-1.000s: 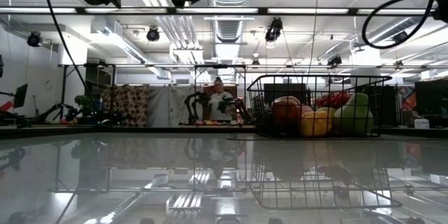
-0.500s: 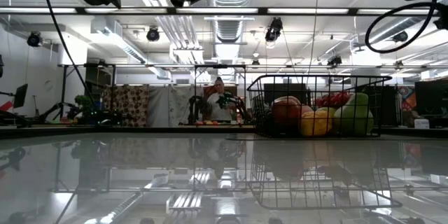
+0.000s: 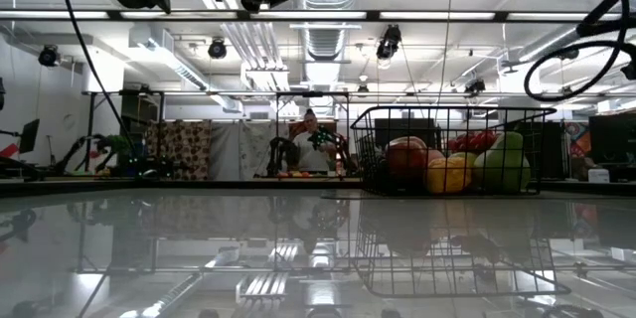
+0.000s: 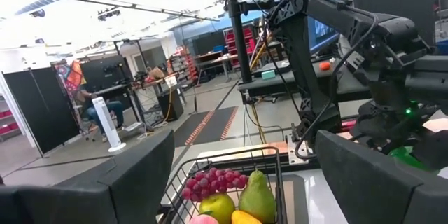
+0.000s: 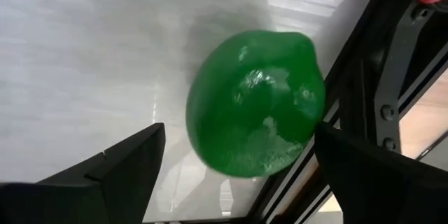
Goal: Build produce basket
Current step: Put the lime into the black basket
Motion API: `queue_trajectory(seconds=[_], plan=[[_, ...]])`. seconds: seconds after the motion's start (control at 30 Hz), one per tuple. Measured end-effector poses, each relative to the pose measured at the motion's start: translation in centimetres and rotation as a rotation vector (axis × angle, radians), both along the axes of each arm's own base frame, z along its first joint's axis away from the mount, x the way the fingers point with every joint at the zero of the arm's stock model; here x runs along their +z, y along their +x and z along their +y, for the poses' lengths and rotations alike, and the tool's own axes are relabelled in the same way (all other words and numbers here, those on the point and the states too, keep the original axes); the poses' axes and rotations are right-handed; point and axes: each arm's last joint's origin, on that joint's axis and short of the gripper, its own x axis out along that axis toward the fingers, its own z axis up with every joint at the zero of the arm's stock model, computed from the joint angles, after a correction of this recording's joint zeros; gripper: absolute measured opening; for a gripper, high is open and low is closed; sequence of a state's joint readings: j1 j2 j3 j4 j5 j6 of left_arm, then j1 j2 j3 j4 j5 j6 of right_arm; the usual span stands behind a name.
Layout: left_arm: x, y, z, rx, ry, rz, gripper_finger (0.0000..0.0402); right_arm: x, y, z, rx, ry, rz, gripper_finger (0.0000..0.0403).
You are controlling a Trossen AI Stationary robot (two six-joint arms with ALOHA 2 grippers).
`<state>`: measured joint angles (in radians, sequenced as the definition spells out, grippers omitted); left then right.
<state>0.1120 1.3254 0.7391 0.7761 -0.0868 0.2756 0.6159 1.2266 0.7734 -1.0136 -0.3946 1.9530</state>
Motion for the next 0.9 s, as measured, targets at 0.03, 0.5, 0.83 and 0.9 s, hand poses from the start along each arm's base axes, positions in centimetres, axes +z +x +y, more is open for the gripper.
queue_trajectory(seconds=[0.03,0.5,0.83,0.9], plan=[[0.0,0.0,0.0,0.0,0.0,0.0,0.0329,-0.1,-0.1,-0.1,0.0,-0.004,0.004,0.0348],[-0.1,0.0,0.0,0.001,-0.001,0.004,0.0329,-1.5,-0.7,-0.5,0.0,-0.022,0.031,0.0328],[-0.1,0.0,0.0,0.001,-0.001,0.004,0.0329,-1.7,-0.7,-0.5,0.0,-0.016,0.026,0.032],[-0.1,0.0,0.0,0.001,-0.001,0.004,0.0329,-1.7,-0.7,-0.5,-0.001,-0.012,0.022,0.0305]])
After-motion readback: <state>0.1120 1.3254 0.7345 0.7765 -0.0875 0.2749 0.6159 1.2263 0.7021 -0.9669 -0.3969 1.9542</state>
